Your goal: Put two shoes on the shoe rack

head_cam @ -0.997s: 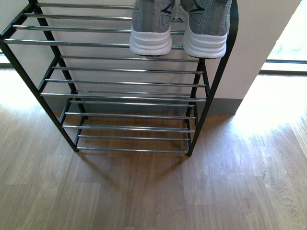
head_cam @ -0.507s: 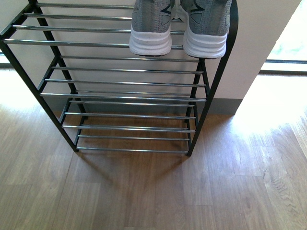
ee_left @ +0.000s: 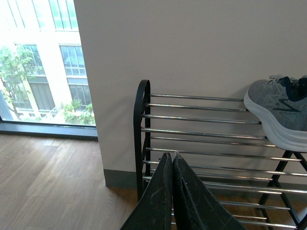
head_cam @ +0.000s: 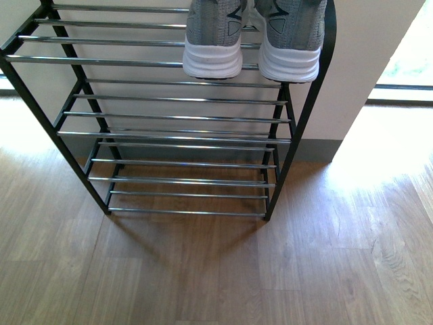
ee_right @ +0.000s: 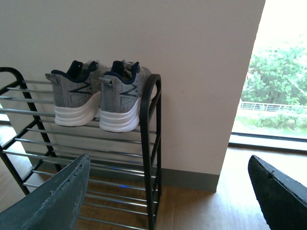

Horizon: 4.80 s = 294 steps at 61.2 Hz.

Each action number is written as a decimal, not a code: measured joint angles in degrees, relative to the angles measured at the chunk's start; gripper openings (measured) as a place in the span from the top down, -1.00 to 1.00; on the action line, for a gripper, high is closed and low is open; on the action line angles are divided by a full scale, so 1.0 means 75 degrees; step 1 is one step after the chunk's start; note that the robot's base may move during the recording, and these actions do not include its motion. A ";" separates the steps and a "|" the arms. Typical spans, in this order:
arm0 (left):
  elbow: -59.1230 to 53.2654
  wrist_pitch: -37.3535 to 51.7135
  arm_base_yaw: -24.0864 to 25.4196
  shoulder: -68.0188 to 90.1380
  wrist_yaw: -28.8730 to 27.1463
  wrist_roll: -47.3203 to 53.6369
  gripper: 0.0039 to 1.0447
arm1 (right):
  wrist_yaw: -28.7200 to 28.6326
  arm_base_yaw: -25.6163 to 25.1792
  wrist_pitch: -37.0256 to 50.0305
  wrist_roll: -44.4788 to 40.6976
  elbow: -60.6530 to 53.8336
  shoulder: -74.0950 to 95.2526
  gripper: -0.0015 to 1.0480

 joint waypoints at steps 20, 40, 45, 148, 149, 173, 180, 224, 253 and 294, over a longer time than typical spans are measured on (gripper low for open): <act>0.0003 -0.1361 0.0003 -0.1163 0.0003 0.0000 0.99 | 0.0000 0.0000 0.0000 0.0000 0.0000 0.0000 -0.82; 0.0003 -0.1967 0.0015 -0.1845 0.0017 -0.0003 0.99 | -0.0006 0.0000 0.0000 0.0000 0.0000 -0.0003 -0.82; 0.0003 -0.1967 0.0015 -0.1845 0.0017 -0.0003 0.86 | -0.0009 0.0000 0.0000 0.0000 0.0000 -0.0003 -0.82; 0.0006 -0.1970 0.0017 -0.1848 0.0020 0.0000 -0.83 | 0.0006 -0.0003 -0.0015 0.0000 0.0000 -0.0009 -0.82; 0.0006 -0.1970 0.0017 -0.1848 0.0020 -0.0003 -0.83 | 0.0006 -0.0003 -0.0015 0.0000 0.0000 -0.0009 -0.82; 0.0006 -0.1967 0.0017 -0.1848 0.0020 -0.0003 -0.83 | 0.0006 -0.0003 -0.0015 0.0000 0.0000 -0.0009 -0.82; 0.0006 -0.1970 0.0017 -0.1848 0.0020 0.0000 -0.83 | 0.0006 -0.0003 -0.0015 0.0000 0.0000 -0.0009 -0.82; 0.0006 -0.1967 0.0017 -0.1848 0.0026 0.0000 -0.83 | 0.0015 -0.0003 -0.0015 0.0000 0.0000 -0.0009 -0.82; 0.0006 -0.1970 0.0017 -0.1848 0.0020 -0.0003 -0.83 | -0.0029 -0.0003 -0.0029 0.0000 0.0000 0.0000 -0.82; 0.0003 -0.1970 0.0017 -0.1848 -0.0029 -0.0003 -0.83 | -0.0058 -0.0009 -0.0035 0.0000 0.0000 -0.0017 -0.82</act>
